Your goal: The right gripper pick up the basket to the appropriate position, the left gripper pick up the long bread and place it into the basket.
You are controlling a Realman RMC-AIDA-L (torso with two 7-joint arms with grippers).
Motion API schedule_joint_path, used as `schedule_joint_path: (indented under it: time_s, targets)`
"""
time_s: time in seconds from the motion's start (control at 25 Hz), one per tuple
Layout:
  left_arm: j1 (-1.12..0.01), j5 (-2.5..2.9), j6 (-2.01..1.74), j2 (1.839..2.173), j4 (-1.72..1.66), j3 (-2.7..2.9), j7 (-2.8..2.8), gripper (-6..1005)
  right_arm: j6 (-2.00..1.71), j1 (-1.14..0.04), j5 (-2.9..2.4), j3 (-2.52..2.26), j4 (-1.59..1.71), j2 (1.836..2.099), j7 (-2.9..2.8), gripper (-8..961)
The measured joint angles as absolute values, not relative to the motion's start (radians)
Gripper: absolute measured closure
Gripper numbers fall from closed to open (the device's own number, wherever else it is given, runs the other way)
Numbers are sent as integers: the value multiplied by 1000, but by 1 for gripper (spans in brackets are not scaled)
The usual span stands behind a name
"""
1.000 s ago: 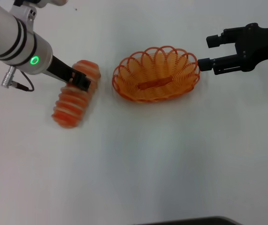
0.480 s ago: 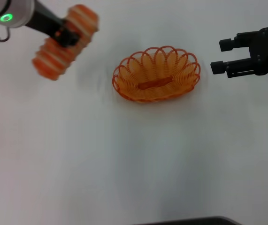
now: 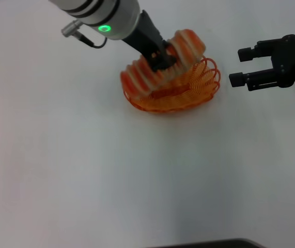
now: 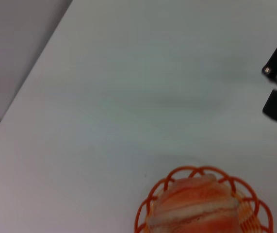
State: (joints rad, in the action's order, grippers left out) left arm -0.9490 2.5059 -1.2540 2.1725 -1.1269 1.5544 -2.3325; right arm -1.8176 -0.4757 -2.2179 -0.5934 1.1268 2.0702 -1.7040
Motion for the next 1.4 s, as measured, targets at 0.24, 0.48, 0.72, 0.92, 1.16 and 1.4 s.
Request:
schedule_joint_path:
  time_s: [0.24, 0.48, 0.72, 0.92, 1.16, 1.4]
  targets:
    - [-1003, 2465, -1206, 2176, -1032, 1568, -2348, 716, -1812, -479, -2218, -594, 1123, 2073, -1700, 162]
    - [-990, 2452, -1193, 2175, -1035, 1565, -2346, 629, -1809, -481, -2218, -594, 1122, 2074, -1700, 162]
    - [-936, 2447, -1199, 2172, -1088, 1549, -2350, 343, -1805, -487, -2218, -595, 1121, 2074, -1702, 162]
    - [-793, 2416, -1260, 2168, -1249, 1449, -2342, 142, -1806, -491, -2218, -597, 1121, 2074, -1703, 162]
    - [-571, 2229, -1462, 2162, -1348, 1112, -2201, 80, -1809, -491, -2218, -597, 1121, 2074, -1705, 162]
    - [-436, 2195, -1647, 2115, -1210, 913, -2011, 81, -1812, -495, -2218, -602, 1120, 2079, -1708, 162]
